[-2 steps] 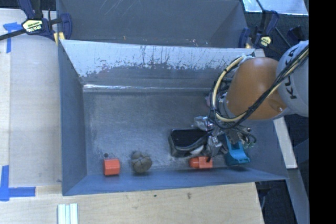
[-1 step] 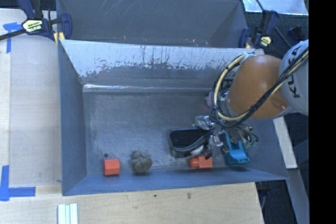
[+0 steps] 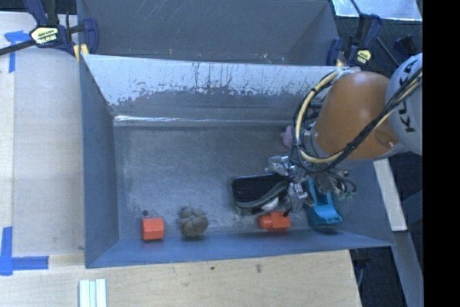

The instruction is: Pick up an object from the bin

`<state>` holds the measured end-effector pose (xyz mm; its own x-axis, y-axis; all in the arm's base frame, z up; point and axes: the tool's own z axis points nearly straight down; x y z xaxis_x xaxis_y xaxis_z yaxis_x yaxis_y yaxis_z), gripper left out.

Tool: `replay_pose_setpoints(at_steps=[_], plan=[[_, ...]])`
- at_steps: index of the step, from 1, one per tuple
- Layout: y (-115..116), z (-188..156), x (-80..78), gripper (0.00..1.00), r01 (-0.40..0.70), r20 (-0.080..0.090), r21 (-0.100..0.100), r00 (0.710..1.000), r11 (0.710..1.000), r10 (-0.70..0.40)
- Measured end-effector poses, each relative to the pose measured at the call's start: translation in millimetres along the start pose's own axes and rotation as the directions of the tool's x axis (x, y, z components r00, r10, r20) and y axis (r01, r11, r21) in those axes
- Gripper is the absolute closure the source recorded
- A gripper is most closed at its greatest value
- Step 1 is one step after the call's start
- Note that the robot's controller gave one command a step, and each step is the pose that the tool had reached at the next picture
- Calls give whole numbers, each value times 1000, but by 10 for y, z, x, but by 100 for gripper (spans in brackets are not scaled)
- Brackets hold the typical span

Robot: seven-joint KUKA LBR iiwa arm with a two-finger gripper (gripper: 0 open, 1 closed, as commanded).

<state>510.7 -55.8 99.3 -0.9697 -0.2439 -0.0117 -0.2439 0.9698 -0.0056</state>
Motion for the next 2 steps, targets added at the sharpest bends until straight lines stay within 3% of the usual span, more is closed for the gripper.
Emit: replay_pose_setpoints(at_steps=[2], plan=[[1, -117, 11, 100, 0, -4, -1, 1000, 1000, 0]])
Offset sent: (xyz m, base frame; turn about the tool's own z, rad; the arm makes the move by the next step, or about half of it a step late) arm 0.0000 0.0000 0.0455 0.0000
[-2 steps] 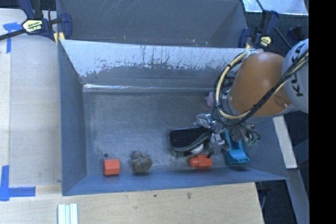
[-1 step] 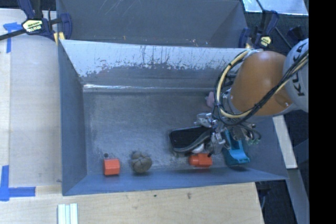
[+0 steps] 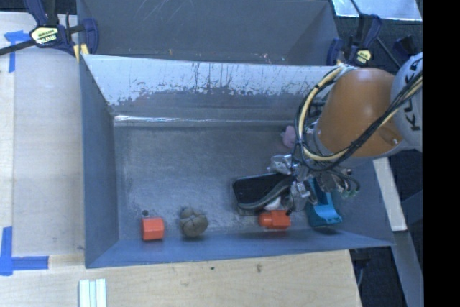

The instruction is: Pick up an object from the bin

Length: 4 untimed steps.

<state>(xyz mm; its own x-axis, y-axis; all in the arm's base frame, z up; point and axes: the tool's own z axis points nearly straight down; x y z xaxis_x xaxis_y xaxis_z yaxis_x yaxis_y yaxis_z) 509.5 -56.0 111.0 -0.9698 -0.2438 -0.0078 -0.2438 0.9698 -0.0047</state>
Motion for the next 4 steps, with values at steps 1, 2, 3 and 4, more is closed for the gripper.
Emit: replay_pose_setpoints(at_steps=[1, 2, 3, 4], plan=[[-2, -118, -1, 100, 0, 1, 0, 1000, 1000, 0], [-1, -233, 2, 100, -1, -1, 0, 1000, 1000, 1], [0, -404, 9, 100, -1, -5, -1, 1000, 1000, 1], [-5, -564, 0, 100, -2, 0, 0, 1000, 1000, 2]])
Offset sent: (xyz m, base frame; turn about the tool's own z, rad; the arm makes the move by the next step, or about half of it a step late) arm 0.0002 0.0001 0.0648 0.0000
